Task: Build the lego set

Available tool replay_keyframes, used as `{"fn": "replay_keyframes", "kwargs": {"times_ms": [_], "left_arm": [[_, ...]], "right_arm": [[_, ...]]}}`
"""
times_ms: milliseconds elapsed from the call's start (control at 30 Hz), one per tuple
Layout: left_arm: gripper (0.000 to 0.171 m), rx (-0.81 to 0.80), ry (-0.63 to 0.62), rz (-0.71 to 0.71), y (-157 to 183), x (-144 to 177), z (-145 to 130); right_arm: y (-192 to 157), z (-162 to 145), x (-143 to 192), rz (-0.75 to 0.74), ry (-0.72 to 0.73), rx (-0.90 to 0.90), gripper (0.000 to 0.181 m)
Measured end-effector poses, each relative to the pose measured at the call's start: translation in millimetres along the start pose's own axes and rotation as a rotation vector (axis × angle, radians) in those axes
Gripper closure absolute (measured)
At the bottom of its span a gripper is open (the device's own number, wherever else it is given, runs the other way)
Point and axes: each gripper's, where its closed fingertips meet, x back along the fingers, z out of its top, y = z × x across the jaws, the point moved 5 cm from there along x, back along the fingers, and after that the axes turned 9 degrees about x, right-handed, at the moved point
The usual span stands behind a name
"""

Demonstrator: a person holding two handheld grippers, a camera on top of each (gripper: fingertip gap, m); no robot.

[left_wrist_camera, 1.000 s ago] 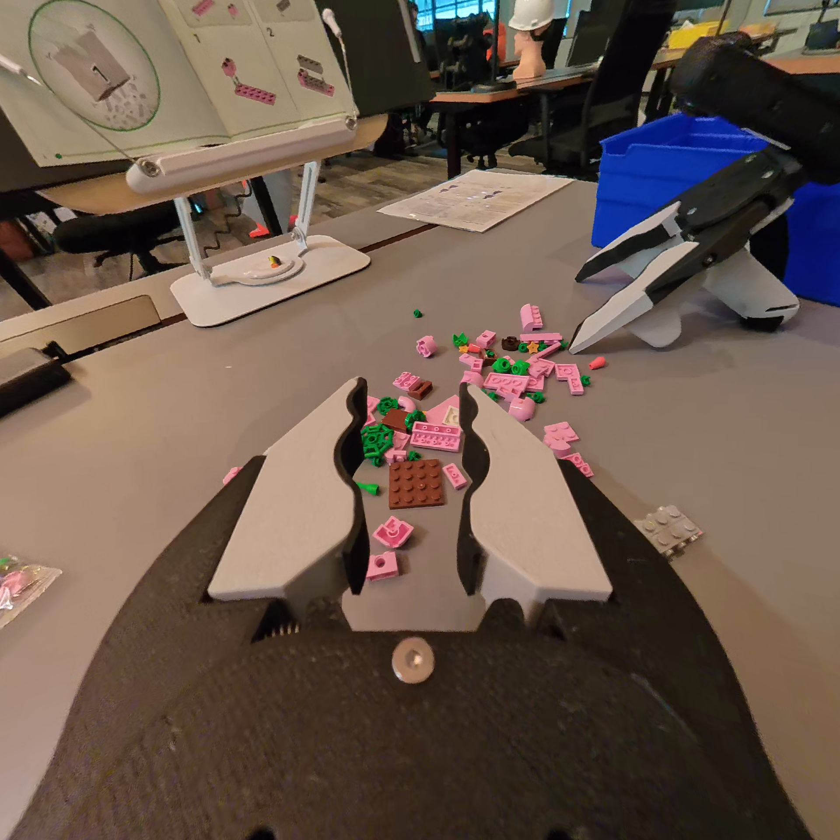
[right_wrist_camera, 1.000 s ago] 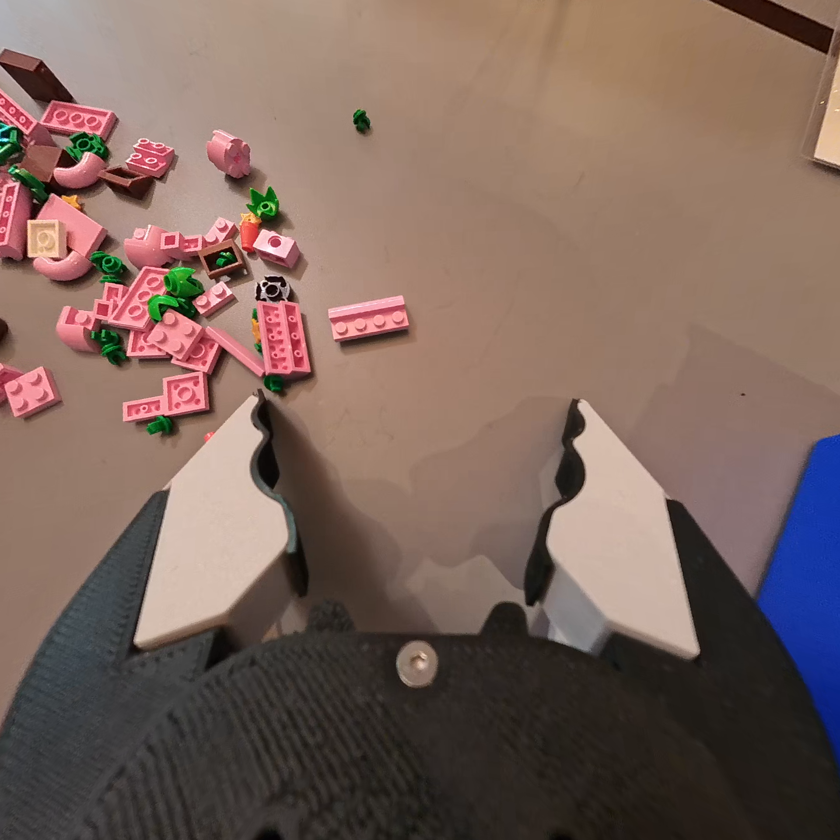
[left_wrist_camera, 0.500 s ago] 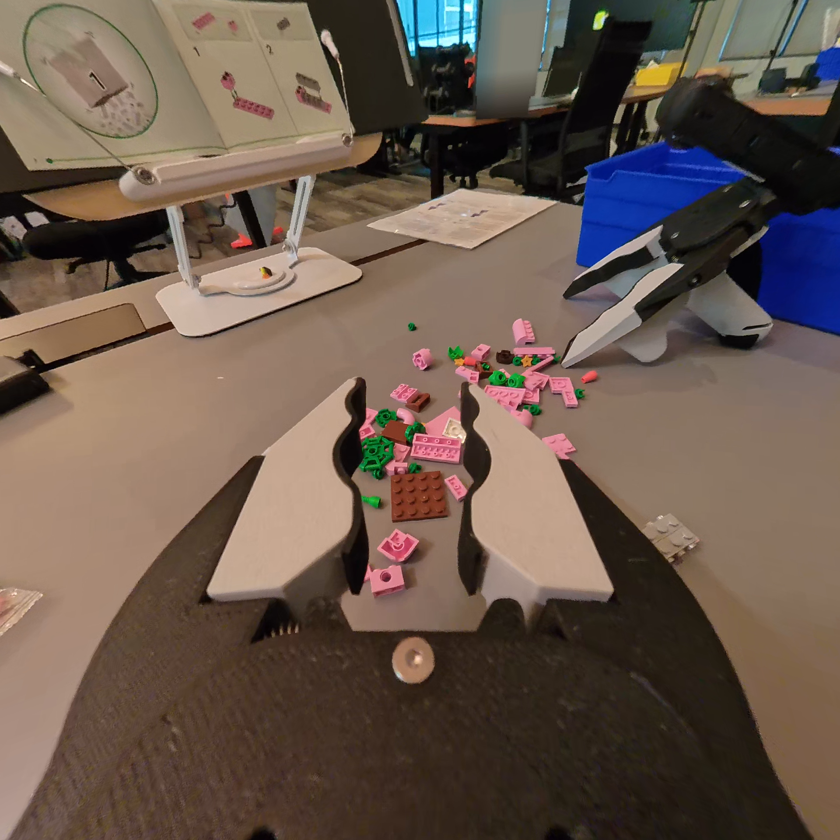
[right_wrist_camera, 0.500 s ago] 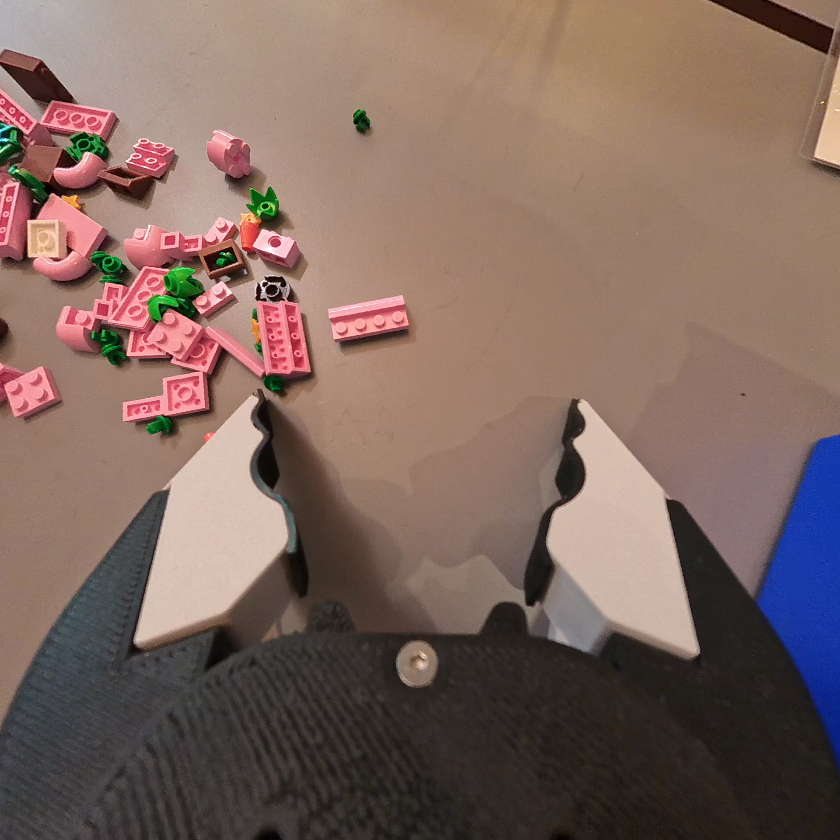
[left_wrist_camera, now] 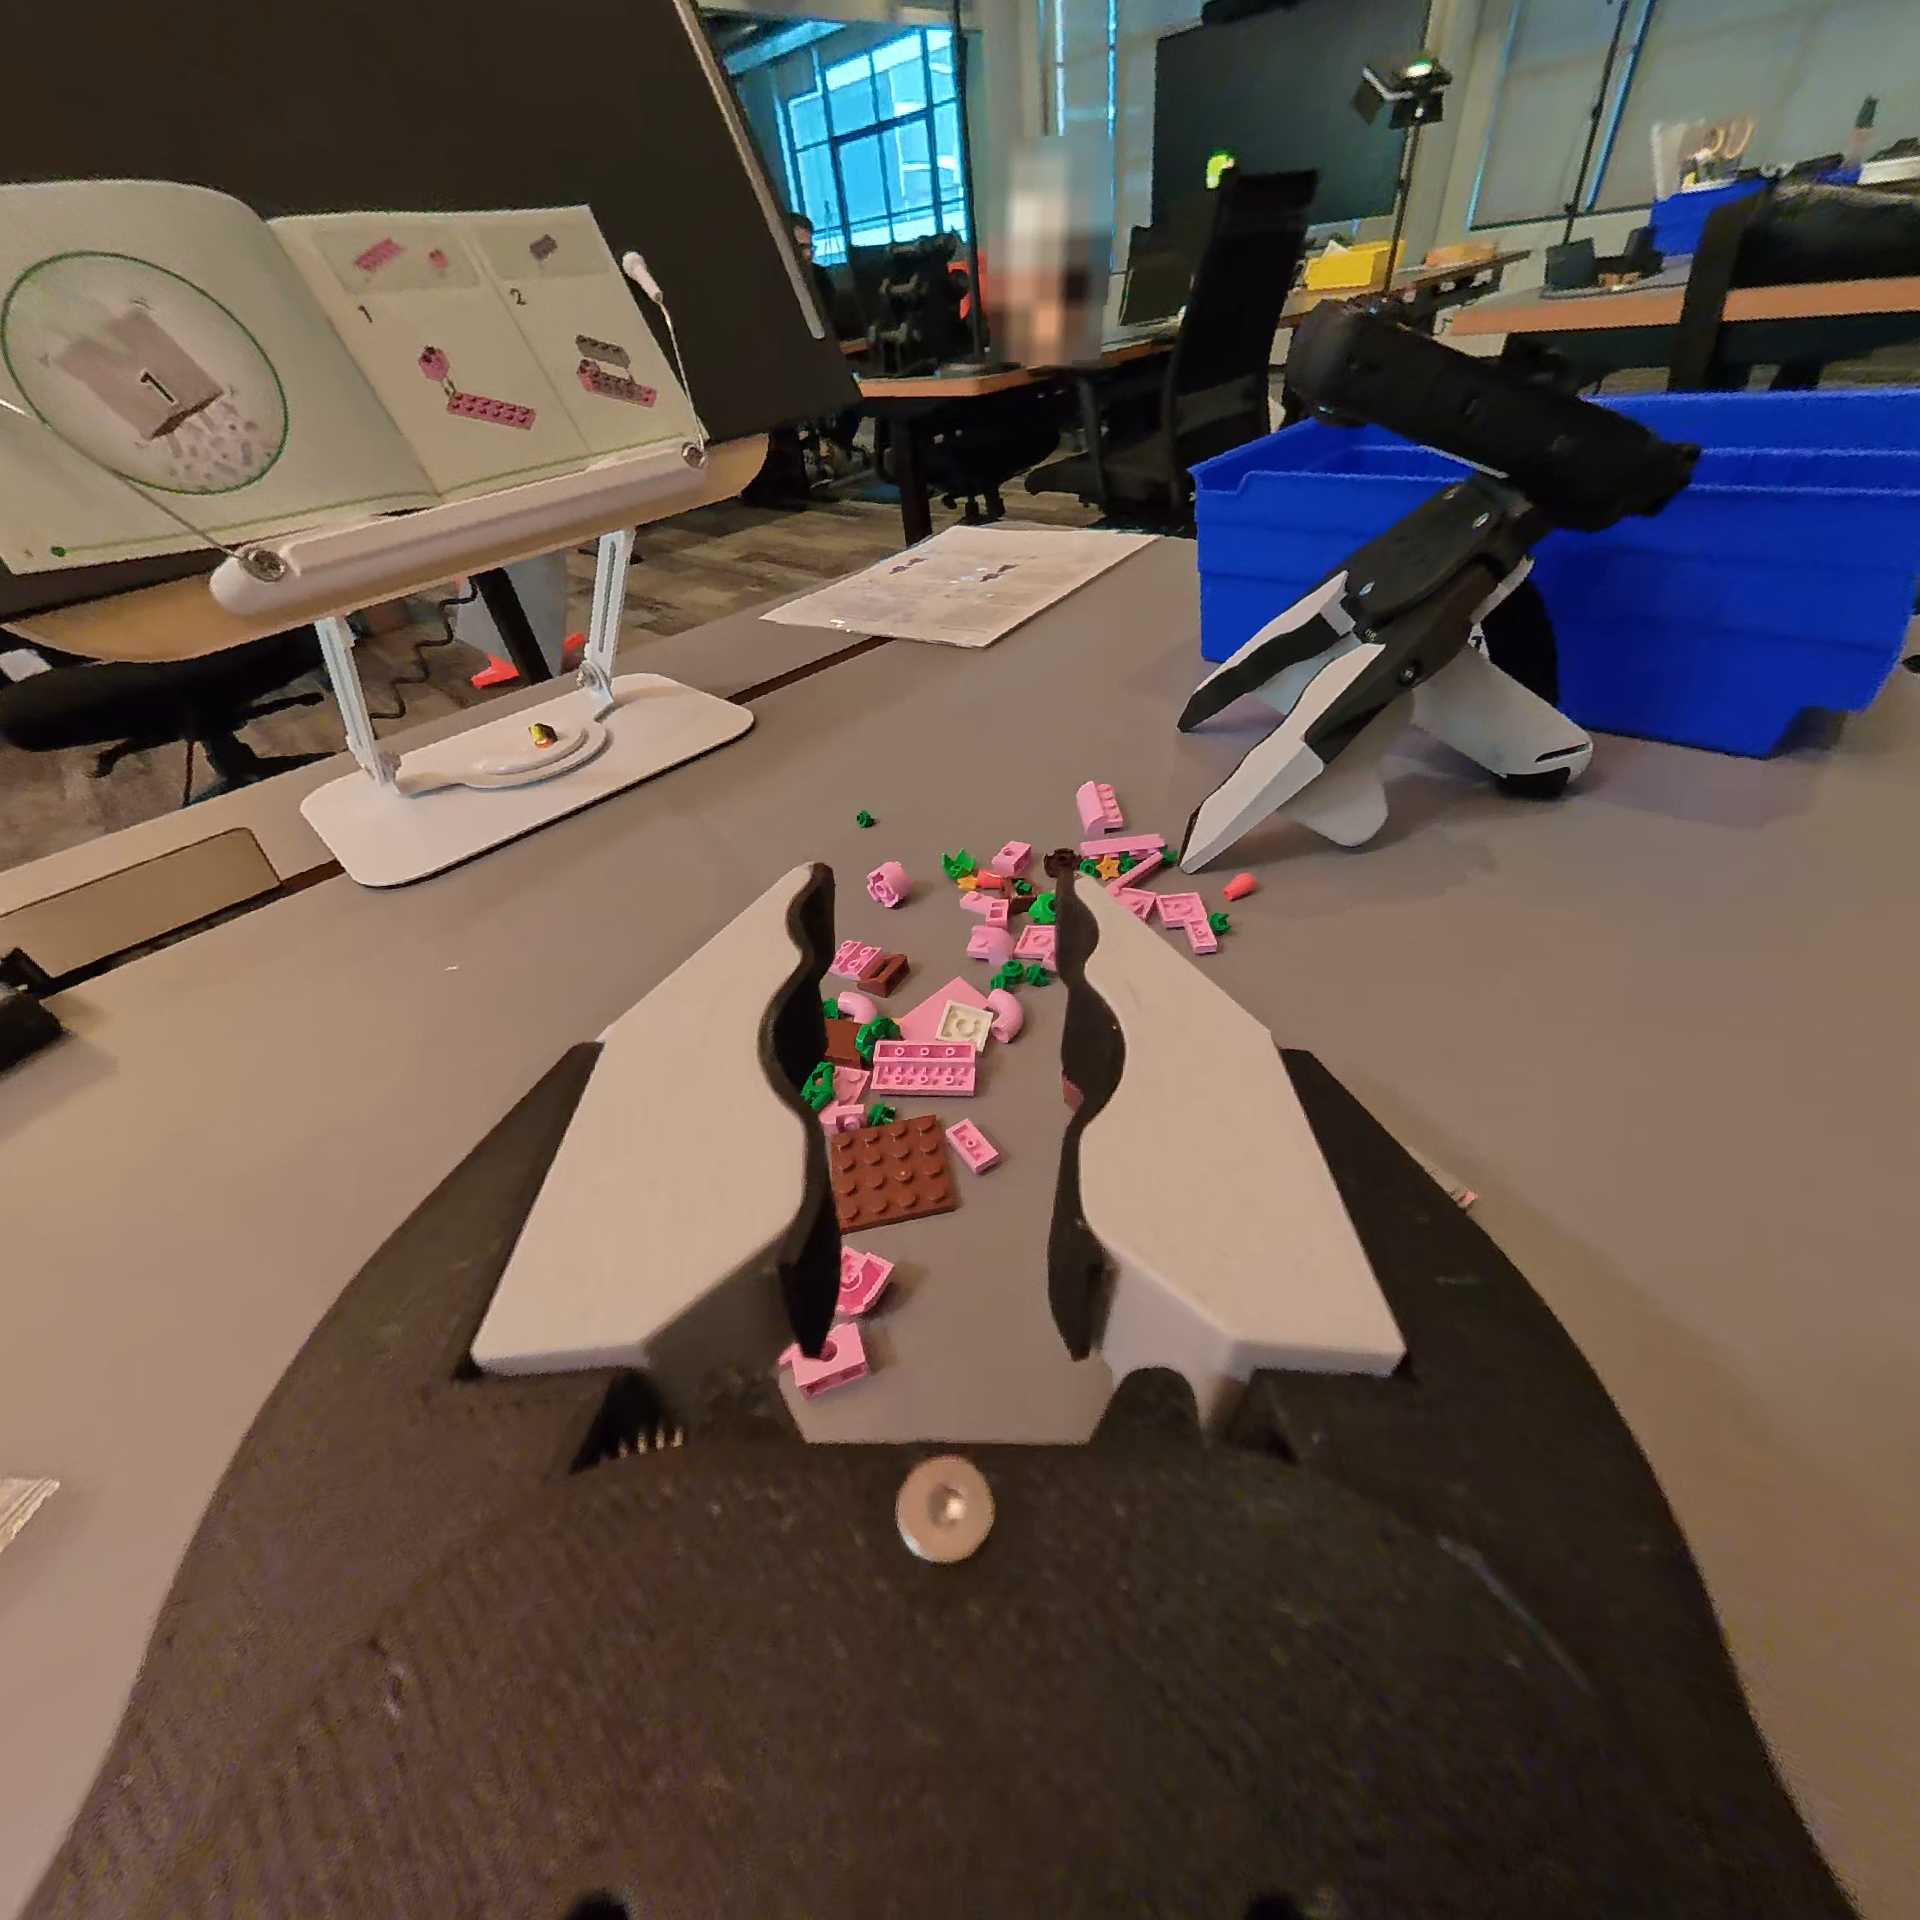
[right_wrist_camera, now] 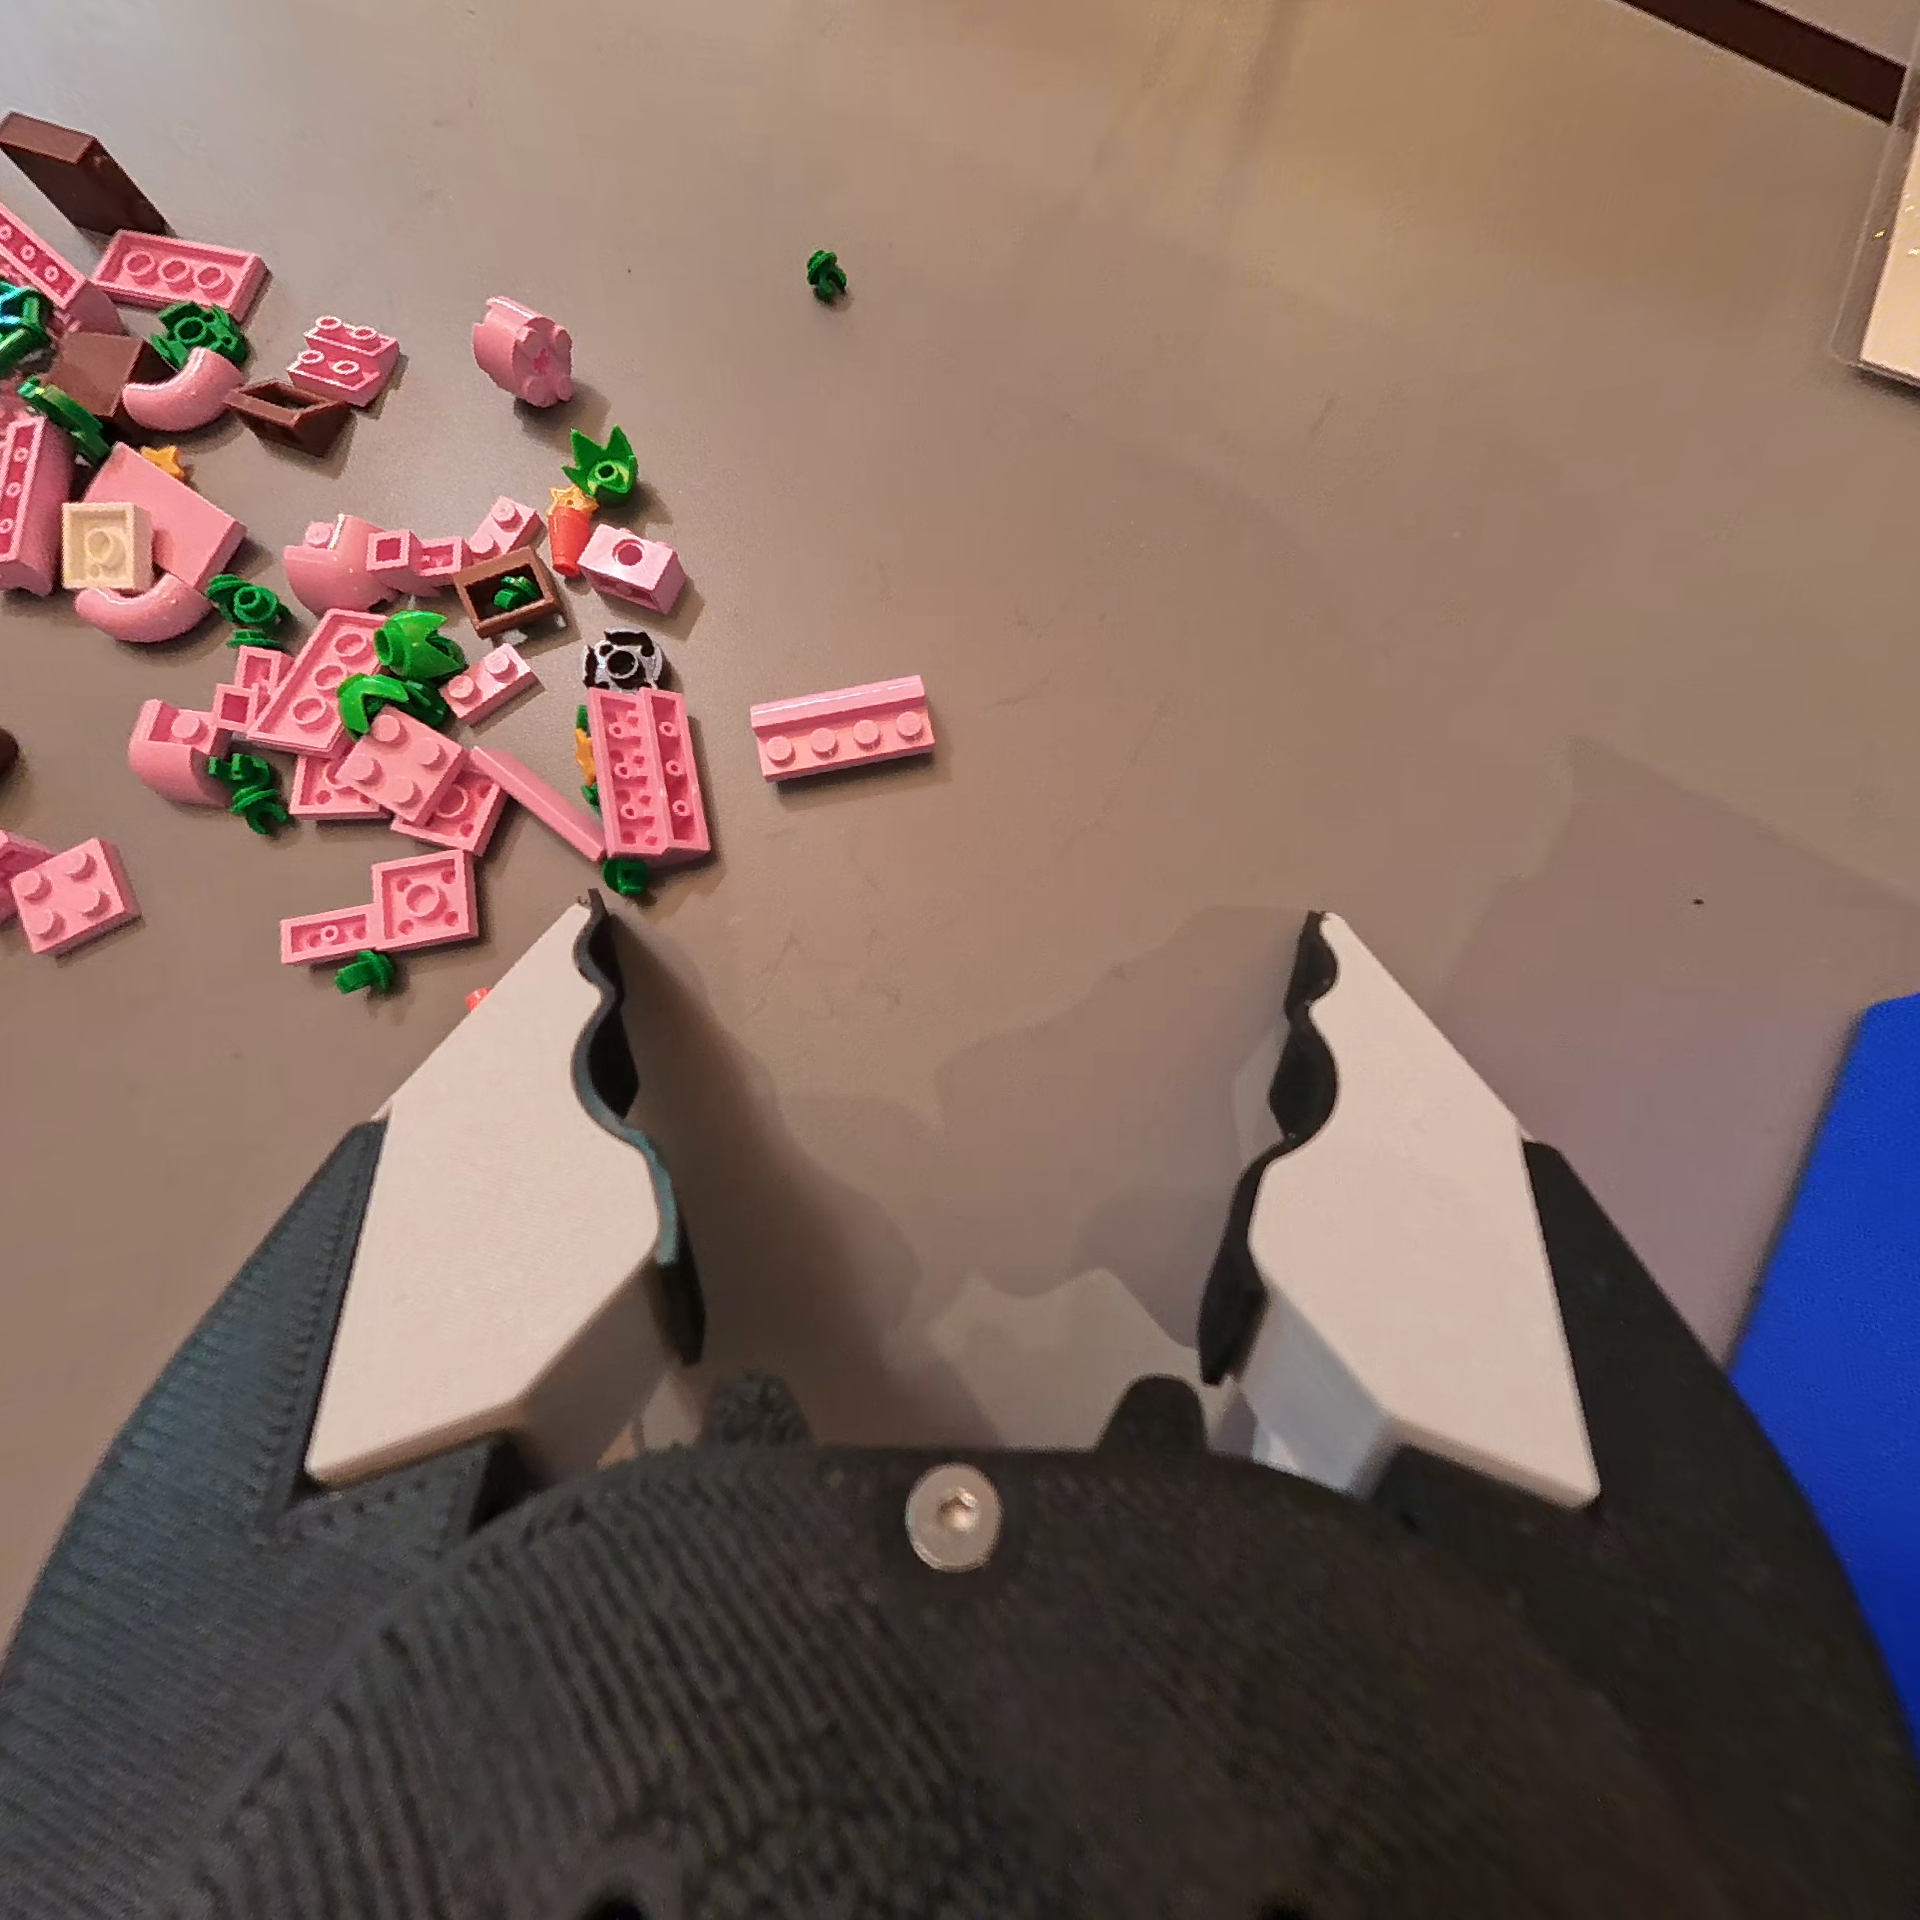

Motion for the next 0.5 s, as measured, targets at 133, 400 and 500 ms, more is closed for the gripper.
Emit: {"fn": "replay_keyframes", "kwargs": {"times_ms": [133, 400, 500], "left_arm": [[0.130, 0.016, 0.013, -0.008, -0.4, 1.6, 1.6], [0.130, 0.009, 0.019, 0.002, -0.4, 2.8, 2.4], [0.130, 0.002, 0.016, 0.007, -0.1, 2.7, 2.1]], "right_arm": [[0.0, -0.1, -0.1, 0.000, 0.000, 0.000, 0.055], [-0.1, -0.1, 0.0, 0.000, 0.000, 0.000, 0.055], [-0.1, -0.1, 0.0, 0.000, 0.000, 0.000, 0.055]]}}
